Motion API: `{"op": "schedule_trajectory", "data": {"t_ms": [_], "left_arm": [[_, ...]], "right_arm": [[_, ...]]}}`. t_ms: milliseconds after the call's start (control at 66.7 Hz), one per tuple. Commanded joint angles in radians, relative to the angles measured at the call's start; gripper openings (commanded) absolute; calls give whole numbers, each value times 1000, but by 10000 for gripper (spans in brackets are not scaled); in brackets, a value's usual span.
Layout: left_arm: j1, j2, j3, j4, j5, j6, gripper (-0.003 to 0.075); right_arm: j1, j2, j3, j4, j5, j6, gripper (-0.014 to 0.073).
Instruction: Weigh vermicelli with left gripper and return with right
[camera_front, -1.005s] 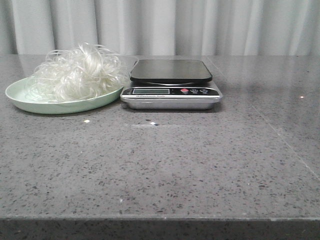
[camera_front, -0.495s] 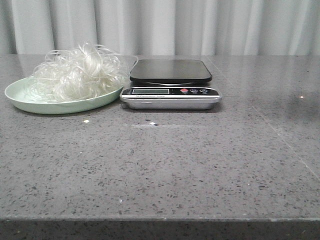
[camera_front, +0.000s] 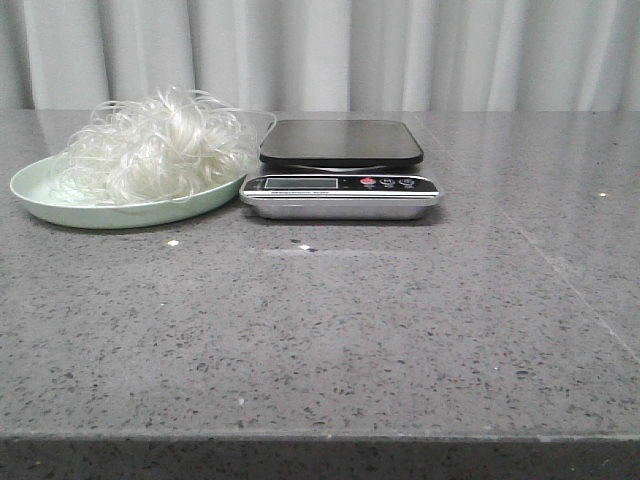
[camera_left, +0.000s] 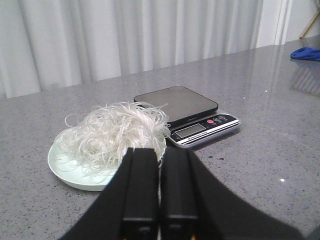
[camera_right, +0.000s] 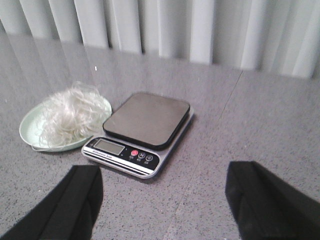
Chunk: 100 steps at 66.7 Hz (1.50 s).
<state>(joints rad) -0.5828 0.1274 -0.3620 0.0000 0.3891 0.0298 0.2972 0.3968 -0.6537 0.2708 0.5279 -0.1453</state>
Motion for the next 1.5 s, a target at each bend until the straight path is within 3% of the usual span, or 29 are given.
{"op": "schedule_trajectory", "data": {"t_ms": [0,150,225,270,435,495,675,1200,1365,1485], "left_arm": [[3,11,-25,-10,-77,0,127],[3,11,-25,-10,-75,0,127],[3,11,-25,-10,-75,0,127],[3,11,-25,-10,-75,0,127],[3,11,-25,-10,-75,0,127],[3,11,-25,-10,-75,0,127],[3,11,-25,-10,-75,0,127],[15,11,-9,-10,-80,0,127],[174,0,55,34,-124,2,127],[329,-27,139,9,-262,2,127]], "right_arm": [[-4,-125,88,2,-153,-13,606],[-4,-258,210,-5,-212,-13,605],[-4,-296,248,-5,-229,-13,555],[-4,-306,263,-5,-236,-13,497],[-4,-308,300,-3,-218,-11,121],[-4,-308,300,16,-171,-11,164],[-4,-307,300,16,-99,-11,167],[-4,-307,300,16,-92,-11,167],[-4,-307,300,16,-92,-11,167],[-4,-307,300,16,-92,-11,167]]}}
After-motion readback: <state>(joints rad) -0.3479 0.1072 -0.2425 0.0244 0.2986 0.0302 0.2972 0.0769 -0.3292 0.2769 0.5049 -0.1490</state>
